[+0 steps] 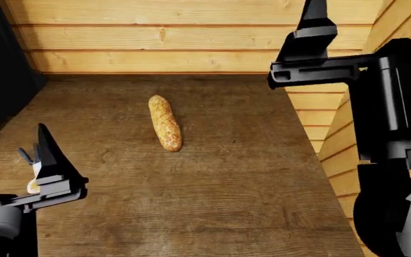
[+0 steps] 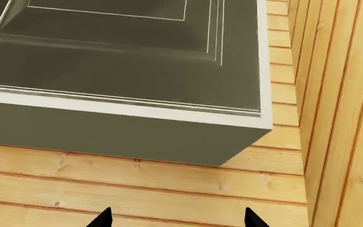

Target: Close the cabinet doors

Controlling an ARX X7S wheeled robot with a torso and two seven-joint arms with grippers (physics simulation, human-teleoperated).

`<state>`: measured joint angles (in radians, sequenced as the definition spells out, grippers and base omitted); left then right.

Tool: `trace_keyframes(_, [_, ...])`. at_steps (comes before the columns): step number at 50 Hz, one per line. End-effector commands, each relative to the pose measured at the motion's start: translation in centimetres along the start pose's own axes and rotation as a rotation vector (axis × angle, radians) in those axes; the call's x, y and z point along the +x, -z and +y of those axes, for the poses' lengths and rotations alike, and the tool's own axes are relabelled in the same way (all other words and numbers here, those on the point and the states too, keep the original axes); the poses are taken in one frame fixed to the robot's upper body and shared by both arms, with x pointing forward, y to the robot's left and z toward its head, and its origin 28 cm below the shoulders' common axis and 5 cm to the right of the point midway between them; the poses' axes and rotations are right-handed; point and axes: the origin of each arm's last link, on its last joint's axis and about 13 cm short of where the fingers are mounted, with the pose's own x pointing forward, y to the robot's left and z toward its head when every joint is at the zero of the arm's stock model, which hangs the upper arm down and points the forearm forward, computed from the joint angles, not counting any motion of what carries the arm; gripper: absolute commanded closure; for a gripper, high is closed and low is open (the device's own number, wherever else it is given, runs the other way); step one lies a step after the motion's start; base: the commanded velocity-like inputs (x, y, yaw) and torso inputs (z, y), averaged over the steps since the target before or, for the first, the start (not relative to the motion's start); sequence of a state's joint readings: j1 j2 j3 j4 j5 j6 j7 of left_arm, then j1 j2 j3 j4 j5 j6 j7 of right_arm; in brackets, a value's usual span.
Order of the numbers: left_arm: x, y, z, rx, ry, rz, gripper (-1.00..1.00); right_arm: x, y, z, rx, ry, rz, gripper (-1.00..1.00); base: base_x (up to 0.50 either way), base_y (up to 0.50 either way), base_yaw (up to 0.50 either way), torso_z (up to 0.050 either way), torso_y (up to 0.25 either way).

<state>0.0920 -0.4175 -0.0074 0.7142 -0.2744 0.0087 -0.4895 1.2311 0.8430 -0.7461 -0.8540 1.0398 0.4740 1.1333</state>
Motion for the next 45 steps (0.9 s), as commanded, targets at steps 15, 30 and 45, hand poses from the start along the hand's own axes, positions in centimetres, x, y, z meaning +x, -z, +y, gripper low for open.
trace_keyframes(15, [0.8, -0.3, -1.2, 0.022, 0.034, 0.013, -1.00, -9.9, 4.8, -2.0, -0.019, 0.141, 0.090, -1.00, 0.00, 0.00, 0.00, 0.000, 0.000])
trace_keyframes(30, [0.5, 0.3, -1.2, 0.014, 0.047, 0.037, -1.00, -10.1, 5.9, -1.9, 0.004, 0.142, 0.137, -1.00, 0.00, 0.00, 0.00, 0.000, 0.000])
trace_keyframes(45, [0.4, 0.4, -1.1, 0.013, 0.041, 0.033, -1.00, -10.2, 6.2, -2.0, -0.005, 0.162, 0.129, -1.00, 0.00, 0.29, 0.00, 0.000, 0.000])
